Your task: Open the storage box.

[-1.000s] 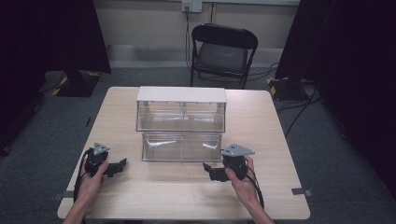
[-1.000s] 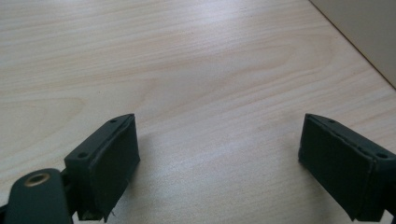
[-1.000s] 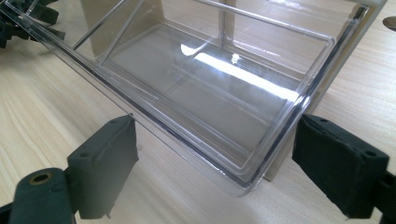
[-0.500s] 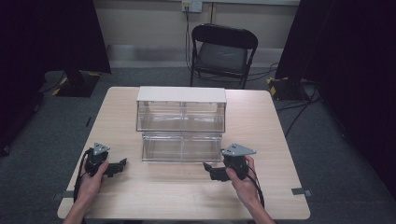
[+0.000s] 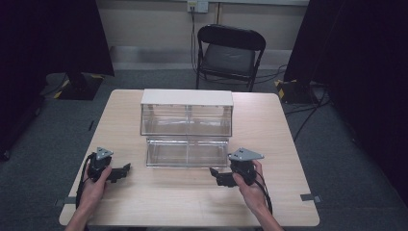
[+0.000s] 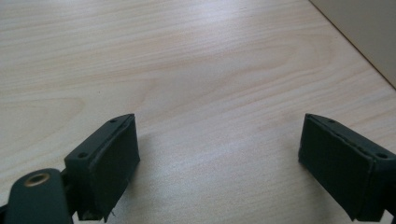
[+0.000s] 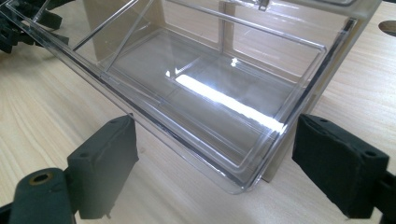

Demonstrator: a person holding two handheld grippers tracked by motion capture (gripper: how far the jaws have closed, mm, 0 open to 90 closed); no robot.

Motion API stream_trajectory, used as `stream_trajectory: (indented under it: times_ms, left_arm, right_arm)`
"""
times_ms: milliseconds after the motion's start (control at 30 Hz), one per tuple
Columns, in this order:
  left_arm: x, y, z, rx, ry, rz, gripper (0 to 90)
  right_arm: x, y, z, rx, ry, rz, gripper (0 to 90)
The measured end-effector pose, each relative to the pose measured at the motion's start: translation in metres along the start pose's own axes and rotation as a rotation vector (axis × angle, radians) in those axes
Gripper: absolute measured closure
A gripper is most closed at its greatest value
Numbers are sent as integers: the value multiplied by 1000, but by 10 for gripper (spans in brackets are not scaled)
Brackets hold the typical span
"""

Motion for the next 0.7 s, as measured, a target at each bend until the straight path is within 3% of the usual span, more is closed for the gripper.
stream_trajectory:
  times_ms: [700]
  left_arm:
    - [0, 0, 0, -1, 0, 0, 116]
  right_arm:
    - [-8, 0, 6, -4, -37, -1, 135]
Point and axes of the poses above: each handheld gripper's, and its own axes: x roughly forward along the jaws, z roughly out of its top, y roughly to its left, the point moved 3 cm from there along x, roughly forward along the jaws
